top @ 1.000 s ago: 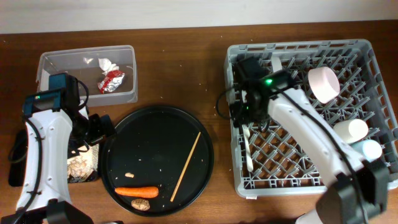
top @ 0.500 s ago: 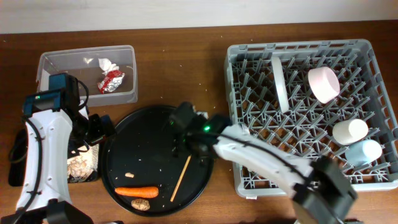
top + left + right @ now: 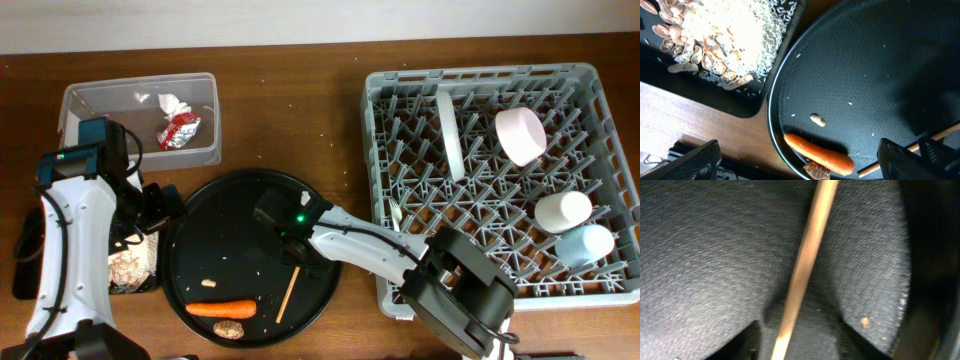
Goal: Sort waste into correct bins and load items into the dishwasher rack
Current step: 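Grasp the wooden chopstick on the round tray with the right gripper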
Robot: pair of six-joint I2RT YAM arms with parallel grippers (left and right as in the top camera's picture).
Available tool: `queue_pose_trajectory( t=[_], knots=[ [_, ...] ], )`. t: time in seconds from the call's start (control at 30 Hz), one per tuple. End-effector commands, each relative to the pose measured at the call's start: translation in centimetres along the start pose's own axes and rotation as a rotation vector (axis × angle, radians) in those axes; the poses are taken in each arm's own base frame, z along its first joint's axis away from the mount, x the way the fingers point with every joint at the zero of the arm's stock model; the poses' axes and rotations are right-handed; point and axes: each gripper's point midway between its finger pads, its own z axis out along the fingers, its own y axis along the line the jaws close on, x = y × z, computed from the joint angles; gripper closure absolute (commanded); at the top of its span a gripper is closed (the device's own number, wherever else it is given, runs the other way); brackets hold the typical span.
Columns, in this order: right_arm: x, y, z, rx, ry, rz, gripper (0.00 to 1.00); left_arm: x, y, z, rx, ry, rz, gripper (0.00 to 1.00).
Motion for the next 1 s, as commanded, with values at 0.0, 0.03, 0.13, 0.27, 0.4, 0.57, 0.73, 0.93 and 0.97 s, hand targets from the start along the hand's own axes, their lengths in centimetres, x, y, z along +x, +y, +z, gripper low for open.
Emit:
queue_pose_trajectory(
  t=[0.0,0.03,0.13,0.27,0.4,0.57,0.73,0.93,0.97],
  knots=[
    [0.2,-1.1,2.0,0.067,0.003,0.002,0.56,0.2,-0.2,0.1,0.009,0.006,-0.01,0.01],
    [0.3,-1.2,2.0,0.071,0.006,0.002,0.59,0.3,-0.2,0.1,0.009,0.007,-0.01,0.01],
    [0.5,-1.5,2.0,0.084,0.013,0.001,0.69,0.2,-0.2,0.1,0.01,0.003,-0.01,0.01],
    [0.7,-1.6,2.0,0.086,0.024,0.002,0.82,0.2,-0.2,0.1,0.01,0.004,-0.01,0.01],
    [0.9,-1.8,1.9,0.089,0.035,0.003,0.9,0.2,-0.2,0.1,0.01,0.003,-0.01,0.01],
    [0.7,-1.6,1.0,0.087,0.032,-0.001,0.92,0.2,-0.2,0.1,0.01,0.004,-0.01,0.01],
    [-0.4,0.2,-1.7,0.026,-0.008,-0.05,0.96,0.2,-0.2,0.1,0.01,0.003,-0.01,0.01],
    [-4.6,0.3,-9.9,0.029,-0.104,-0.109,0.96,0.2,-0.2,0.1,0.01,0.004,-0.01,0.01],
    [-5.6,0.0,-11.7,0.017,-0.12,-0.123,0.96,0.2,-0.2,0.1,0.01,0.004,-0.01,0.01]
  ],
)
